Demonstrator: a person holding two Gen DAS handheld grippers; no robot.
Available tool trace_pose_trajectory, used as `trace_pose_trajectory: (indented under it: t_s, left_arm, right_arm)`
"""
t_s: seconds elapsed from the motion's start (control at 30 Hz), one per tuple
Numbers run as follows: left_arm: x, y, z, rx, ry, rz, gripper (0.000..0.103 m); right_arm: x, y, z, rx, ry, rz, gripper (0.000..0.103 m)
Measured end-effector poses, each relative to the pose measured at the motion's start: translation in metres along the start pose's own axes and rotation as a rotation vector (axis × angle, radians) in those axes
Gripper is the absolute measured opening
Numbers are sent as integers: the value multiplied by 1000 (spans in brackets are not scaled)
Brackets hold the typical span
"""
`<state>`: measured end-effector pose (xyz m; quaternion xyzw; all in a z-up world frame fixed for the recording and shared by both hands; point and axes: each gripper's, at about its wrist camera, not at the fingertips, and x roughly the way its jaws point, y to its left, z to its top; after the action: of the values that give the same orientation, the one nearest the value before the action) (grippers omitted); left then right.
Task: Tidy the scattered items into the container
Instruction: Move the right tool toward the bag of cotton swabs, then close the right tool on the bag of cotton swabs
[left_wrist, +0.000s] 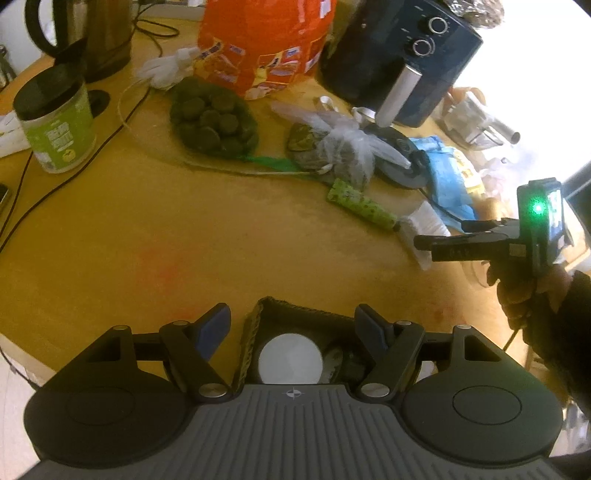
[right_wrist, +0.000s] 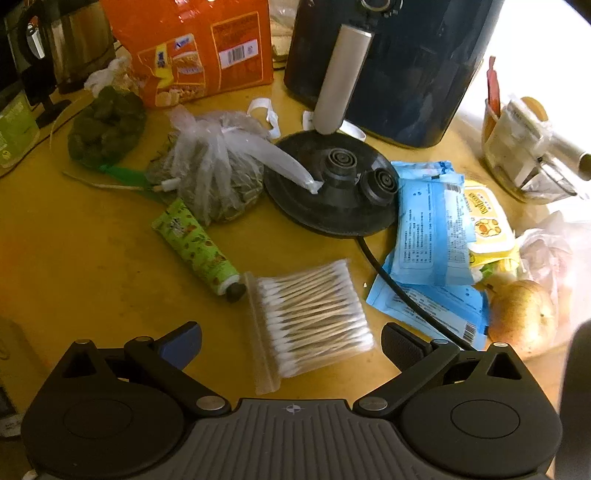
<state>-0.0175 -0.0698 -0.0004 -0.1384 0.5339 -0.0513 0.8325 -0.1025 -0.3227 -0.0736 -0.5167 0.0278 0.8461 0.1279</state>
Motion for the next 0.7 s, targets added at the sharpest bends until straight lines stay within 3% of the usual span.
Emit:
trace_pose_trajectory:
  t_s: [0.23,0.3,0.7]
  left_arm:
    - [-1,8,-2,-41,-3,22,73]
    - [-1,9,-2,-47,-3,25,73]
    - [-1,7,-2,-43,-3,37,73]
  right_arm:
    - [20,-12,5,2,11,21,101]
    - [26,-13,7,-3,26,27,95]
    - [49,-19,11,-7,62,44,89]
